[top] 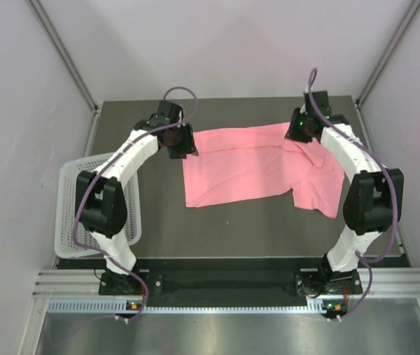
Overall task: Fold and stack the t-shirts
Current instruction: Fold the tshirt
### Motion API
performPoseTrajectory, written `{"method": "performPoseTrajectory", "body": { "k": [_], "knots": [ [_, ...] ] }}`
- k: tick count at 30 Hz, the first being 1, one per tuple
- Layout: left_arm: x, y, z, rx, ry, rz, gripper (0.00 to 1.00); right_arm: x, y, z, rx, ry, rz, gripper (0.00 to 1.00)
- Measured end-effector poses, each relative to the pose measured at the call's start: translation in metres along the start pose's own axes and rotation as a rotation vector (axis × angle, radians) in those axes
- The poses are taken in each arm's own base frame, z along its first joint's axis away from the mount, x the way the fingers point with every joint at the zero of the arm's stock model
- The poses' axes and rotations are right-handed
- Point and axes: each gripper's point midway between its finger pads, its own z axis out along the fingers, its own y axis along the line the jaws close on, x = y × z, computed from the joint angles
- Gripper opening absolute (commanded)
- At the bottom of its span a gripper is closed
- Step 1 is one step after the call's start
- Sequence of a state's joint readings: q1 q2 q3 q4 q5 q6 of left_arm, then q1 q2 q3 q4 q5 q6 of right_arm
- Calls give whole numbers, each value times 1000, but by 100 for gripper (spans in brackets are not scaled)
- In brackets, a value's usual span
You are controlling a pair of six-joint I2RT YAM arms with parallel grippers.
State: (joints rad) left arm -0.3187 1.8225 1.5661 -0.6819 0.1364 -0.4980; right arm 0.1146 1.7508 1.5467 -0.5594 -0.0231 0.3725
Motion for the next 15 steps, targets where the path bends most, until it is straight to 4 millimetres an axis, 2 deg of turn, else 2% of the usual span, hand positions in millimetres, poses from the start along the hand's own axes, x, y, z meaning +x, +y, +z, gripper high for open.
{"method": "performPoseTrajectory", "body": {
  "k": [2, 4, 6, 8, 15],
  "knots": [
    [16, -3, -6, 5, 19, 19, 51, 43, 4, 12, -17, 94, -15, 26],
    [28, -2, -10, 5, 40, 26, 51, 76, -9, 23, 9, 173, -7, 29],
    [35, 1, -12, 1, 50, 26, 51, 94, -22, 31, 39, 219, 2, 31],
    [38, 3, -14, -3, 57, 25, 51, 101, -30, 40, 58, 233, 3, 31],
    [40, 1, -17, 14, 69, 35, 50, 103, -46, 68, 109, 211, -18, 31]
  ]
}}
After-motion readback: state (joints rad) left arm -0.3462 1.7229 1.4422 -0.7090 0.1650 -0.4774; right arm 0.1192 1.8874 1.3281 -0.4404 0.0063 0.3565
